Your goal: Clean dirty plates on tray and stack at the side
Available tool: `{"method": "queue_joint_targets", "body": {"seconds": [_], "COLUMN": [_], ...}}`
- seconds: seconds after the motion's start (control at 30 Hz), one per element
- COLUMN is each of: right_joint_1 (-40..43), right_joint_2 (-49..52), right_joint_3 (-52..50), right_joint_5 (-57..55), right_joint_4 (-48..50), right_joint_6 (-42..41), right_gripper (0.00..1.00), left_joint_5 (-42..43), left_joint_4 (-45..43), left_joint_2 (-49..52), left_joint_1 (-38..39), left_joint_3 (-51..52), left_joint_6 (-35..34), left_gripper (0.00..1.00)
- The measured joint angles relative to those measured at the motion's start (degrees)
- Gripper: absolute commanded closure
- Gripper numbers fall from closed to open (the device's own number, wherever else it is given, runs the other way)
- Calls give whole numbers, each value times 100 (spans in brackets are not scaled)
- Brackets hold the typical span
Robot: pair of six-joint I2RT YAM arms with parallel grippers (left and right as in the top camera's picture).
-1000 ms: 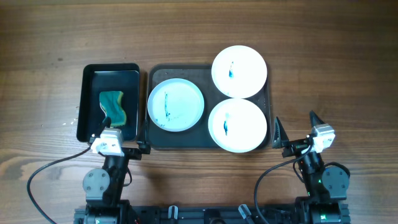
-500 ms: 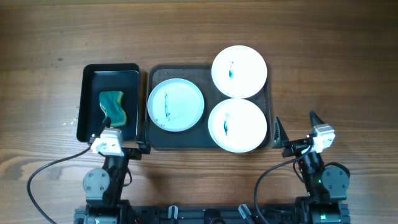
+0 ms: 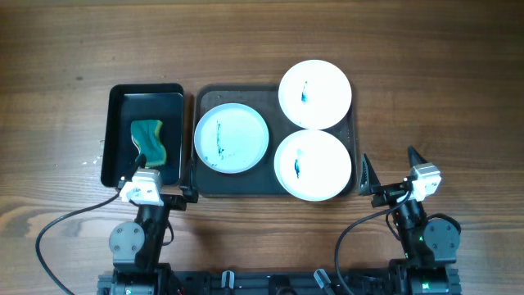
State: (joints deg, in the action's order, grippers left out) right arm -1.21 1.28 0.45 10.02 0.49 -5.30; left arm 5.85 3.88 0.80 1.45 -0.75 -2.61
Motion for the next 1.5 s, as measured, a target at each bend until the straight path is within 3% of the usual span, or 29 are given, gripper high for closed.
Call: {"method": "queue_joint_targets", "body": {"seconds": [0.53, 0.77, 0.93, 1.07, 1.23, 1.47, 1.5], "right_joint_1": [0, 0, 0, 0, 0, -2, -4], "right_joint_2": [0, 0, 13, 234, 1228, 3943, 4269], "right_joint_3": [0, 0, 2, 205, 1318, 3995, 4332], "right_joint_5": [2, 2, 229, 568, 1067, 1690, 1746], "right_joint_4": [0, 0, 122, 74, -254, -2092, -2430], "right_joint_6": [-20, -179, -221, -243, -271, -343, -291], "right_gripper": [0, 0, 0, 0, 0, 0, 0], "left_joint_5": [-44, 450, 695, 804, 1126, 1318, 1318], "left_joint_4": [0, -79, 356, 870, 1816, 4977, 5051], "left_joint_2": [0, 0, 173, 935, 2437, 5490, 5764], "left_joint_1": [0, 0, 0, 0, 0, 0, 0], "left_joint_3": [0, 2, -289, -1224, -2959, -6758, -7031], "left_joint_6": [0, 0, -2, -2, 2, -2, 0], "left_gripper": [0, 0, 0, 0, 0, 0, 0]}}
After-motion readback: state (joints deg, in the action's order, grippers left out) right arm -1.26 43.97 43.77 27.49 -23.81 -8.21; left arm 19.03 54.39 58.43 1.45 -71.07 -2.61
